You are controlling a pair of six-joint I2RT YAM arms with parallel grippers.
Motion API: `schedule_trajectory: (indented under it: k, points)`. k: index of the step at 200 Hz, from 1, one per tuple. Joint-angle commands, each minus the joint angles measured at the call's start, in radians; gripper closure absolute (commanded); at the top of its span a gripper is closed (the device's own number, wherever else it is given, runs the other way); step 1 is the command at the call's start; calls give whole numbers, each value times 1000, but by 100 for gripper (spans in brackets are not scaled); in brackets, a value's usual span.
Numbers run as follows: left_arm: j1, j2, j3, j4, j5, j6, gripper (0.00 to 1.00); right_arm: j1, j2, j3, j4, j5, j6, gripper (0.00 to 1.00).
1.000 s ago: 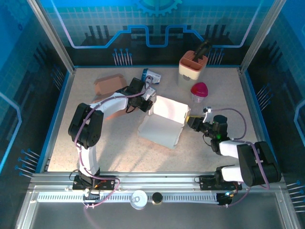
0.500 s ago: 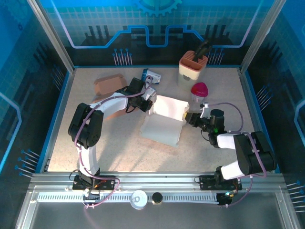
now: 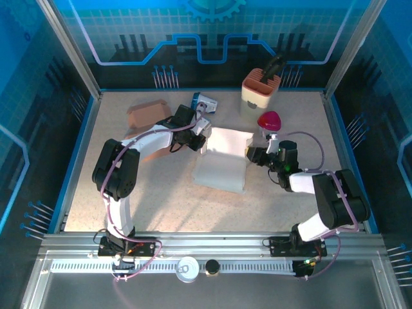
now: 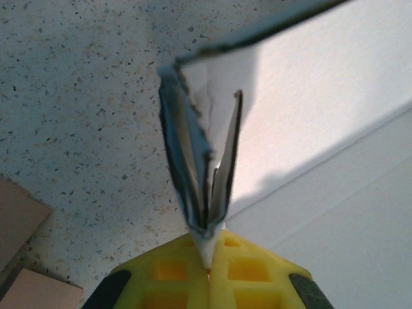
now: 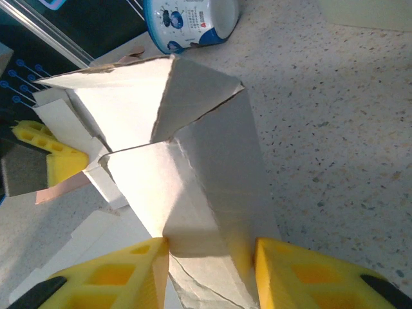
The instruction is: Fold the paper box
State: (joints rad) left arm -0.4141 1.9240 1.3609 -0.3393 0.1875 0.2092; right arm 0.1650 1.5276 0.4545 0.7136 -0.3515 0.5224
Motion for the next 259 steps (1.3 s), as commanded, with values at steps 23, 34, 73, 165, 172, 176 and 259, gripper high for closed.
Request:
schedule_trajectory:
  k: [23,34,73,165,172,176,259]
  points:
    - [-6,27,16,-57,0,18,100,23,34,41,-74,13,-19,59]
    - [-6,27,15,-58,1,19,100,27,42,51,-89,20,-21,59]
    - [-11,27,14,-59,-3,21,100,48,49,83,-163,102,-14,64]
    - [-13,30,18,-61,-14,23,100,72,70,151,-309,255,4,77]
    - [-14,30,19,-63,-14,23,100,71,72,154,-310,252,4,77]
    - [-14,31,20,-63,-14,23,100,72,72,154,-305,248,2,77]
    - [-13,38,28,-66,-20,19,100,111,60,138,-231,187,-45,74]
